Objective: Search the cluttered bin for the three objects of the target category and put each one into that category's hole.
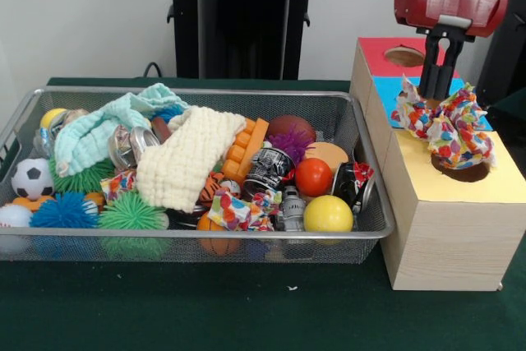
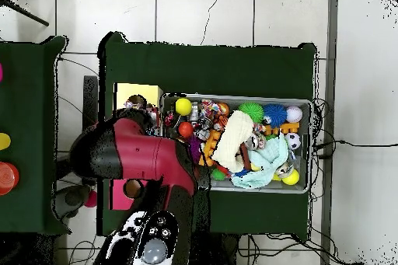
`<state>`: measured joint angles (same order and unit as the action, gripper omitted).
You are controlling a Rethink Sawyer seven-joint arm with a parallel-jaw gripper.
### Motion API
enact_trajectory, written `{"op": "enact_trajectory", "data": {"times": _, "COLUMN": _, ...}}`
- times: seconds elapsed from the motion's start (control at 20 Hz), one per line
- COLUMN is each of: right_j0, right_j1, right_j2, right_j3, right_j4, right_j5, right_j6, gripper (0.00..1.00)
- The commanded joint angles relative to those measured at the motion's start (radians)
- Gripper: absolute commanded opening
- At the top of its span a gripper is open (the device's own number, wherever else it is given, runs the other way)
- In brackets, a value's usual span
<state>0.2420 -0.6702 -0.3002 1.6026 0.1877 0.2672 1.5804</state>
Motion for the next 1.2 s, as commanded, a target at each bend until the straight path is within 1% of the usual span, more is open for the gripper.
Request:
{"op": "enact_trajectory", "data": {"times": 0.05, "right_j0": -0.020, "right_j1": 0.037, "right_j2": 0.075, "right_j3": 0.076, "right_j4": -0.021, "right_j5": 0.032, "right_j6": 0.161, "gripper": 0.00}}
{"op": "enact_trajectory", "data": {"times": 0.55, "right_j0": -0.034, "right_j1": 0.026, "right_j2": 0.098, "right_j3": 0.074, "right_j4": 0.025, "right_j5": 0.114, "right_j6": 0.183, "gripper": 0.00}}
{"op": "enact_trajectory", "data": {"times": 1.0, "right_j0": -0.031, "right_j1": 0.033, "right_j2": 0.100, "right_j3": 0.084, "right_j4": 0.011, "right_j5": 0.065, "right_j6": 0.181, "gripper": 0.00}}
{"op": "enact_trajectory", "data": {"times": 1.2, "right_j0": -0.031, "right_j1": 0.035, "right_j2": 0.108, "right_j3": 0.091, "right_j4": 0.021, "right_j5": 0.056, "right_j6": 0.193, "gripper": 0.00}}
